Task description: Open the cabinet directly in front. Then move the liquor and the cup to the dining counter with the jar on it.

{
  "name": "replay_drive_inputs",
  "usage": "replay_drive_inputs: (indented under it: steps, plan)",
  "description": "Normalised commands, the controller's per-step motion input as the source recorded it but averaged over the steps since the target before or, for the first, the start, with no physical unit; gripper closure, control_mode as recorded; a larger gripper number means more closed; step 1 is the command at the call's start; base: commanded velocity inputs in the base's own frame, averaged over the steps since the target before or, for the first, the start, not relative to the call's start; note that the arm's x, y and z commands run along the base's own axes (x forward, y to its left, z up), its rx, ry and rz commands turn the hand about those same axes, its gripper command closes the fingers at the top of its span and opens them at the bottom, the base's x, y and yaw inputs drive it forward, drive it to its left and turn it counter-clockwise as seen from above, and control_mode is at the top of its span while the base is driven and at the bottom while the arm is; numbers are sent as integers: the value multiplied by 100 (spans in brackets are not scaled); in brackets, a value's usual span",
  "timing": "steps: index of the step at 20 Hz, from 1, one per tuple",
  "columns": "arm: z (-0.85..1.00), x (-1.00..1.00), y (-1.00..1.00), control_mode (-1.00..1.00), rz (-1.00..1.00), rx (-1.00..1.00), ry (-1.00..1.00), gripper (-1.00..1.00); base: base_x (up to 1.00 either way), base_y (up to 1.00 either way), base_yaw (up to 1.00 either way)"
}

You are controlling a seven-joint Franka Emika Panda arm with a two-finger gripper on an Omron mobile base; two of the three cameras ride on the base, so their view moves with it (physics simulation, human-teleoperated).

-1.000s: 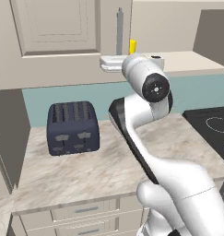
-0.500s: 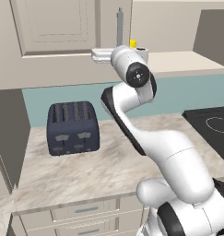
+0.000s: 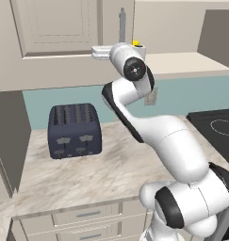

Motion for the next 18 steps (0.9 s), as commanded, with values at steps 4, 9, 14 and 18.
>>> replay_drive_inputs:
  steps: [4,9,14,18]
  plan:
    - [0,84,0,-100,0,0,3,-100,0,0,0]
    - [0,74,0,-100,0,0,2,100,0,0,0]
    - [0,2,0,-100,0,0,0,100,0,0,0]
    - [0,0,0,-100,0,0,0,100,0,0,0]
